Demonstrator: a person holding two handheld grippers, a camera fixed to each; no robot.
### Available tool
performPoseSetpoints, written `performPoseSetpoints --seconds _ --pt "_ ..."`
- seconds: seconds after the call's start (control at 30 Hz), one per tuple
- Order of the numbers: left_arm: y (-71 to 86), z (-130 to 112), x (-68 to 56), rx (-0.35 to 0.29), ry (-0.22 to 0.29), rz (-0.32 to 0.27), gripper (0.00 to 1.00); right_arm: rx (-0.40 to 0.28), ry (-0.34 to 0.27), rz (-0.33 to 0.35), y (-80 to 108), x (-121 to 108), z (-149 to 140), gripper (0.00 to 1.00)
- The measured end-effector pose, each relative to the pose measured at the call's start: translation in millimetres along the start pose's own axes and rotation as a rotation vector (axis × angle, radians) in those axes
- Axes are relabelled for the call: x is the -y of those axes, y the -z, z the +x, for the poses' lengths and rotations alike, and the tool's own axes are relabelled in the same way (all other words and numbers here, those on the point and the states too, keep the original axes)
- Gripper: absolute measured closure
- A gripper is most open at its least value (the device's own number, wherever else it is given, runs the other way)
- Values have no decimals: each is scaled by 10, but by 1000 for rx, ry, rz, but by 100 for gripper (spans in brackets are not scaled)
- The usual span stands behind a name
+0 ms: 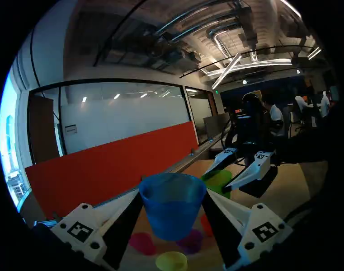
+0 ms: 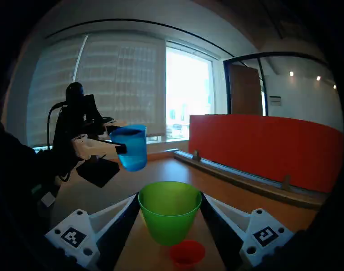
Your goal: Pour water
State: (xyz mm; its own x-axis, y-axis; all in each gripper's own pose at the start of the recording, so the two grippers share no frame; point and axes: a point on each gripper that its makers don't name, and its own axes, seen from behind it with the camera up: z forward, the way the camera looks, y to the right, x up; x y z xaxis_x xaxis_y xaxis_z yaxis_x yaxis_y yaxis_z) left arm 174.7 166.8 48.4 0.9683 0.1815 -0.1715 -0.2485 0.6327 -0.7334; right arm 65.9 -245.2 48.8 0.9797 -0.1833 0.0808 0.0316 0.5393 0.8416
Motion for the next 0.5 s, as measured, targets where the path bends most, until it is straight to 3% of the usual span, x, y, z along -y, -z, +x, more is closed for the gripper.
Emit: performPoseSetpoints --seconds 0.5 --pt "-65 237 12 0 -200 25 14 -7 -10 50 -49 268 -63 7"
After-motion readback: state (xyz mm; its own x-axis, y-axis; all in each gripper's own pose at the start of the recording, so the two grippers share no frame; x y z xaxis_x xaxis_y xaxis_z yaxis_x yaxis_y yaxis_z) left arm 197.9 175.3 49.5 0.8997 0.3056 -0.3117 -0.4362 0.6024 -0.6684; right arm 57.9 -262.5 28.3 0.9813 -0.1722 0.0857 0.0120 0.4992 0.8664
